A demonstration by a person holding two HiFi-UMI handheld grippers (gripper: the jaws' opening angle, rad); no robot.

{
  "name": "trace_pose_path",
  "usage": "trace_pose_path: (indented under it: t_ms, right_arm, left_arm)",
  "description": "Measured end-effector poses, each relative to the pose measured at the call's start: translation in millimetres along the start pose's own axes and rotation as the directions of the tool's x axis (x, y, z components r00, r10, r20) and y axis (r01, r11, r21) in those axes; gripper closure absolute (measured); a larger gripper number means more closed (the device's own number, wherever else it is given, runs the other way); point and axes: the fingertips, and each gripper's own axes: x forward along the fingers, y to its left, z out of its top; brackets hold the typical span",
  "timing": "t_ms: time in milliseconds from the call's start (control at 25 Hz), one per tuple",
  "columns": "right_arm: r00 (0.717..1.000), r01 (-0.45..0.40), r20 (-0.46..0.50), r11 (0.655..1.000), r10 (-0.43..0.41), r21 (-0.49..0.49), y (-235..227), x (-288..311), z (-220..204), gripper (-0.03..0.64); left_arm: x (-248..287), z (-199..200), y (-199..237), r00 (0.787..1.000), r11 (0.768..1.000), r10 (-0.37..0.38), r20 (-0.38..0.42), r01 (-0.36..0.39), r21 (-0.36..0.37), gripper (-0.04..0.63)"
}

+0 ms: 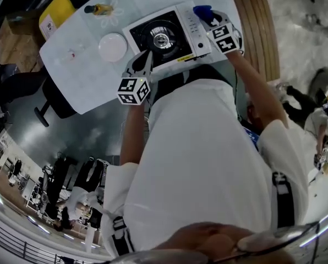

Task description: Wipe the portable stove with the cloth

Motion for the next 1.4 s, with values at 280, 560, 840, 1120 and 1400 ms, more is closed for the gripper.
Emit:
trace_pose_path:
  t_ms: [280,560,840,1120,1400]
  right_arm:
    - [0.999,-0.004,-0.049,0.999,0.002,-0.043,-36.4,34.0,-5.4,0.466]
    - [0.997,-0.045,-0.073,0.997,0.040,-0.064,-46.1,66.9,-5.1,0.466]
    - [0.989,-0.131,-0.090,0.975,0.117,-0.178,-34.7,80.1,-8.8,0.466]
    - [0.976,-0.209,-0.112,0.946,0.186,-0.249,-22.1,71.5,-21.3,0.468]
    - [0.958,-0.281,-0.141,0.920,0.251,-0.273,-7.5,55.2,-40.7,0.468]
  left_arm:
    - [15.1,8.9,-14.1,0.999,0.999,0.008,-0.033,-0.007,0.040,0.560]
    - [15.5,19.8,-24.3,0.999,0.998,-0.003,-0.040,0.006,0.063,0.560]
    - [11.2,16.0,-27.6,0.998,0.997,0.019,-0.064,-0.014,0.072,0.560]
    - [11.8,10.8,-30.8,0.996,0.997,0.017,-0.087,-0.010,0.081,0.560]
    - [14.8,17.3,-42.7,0.996,0.994,-0.005,-0.086,0.014,0.105,0.560]
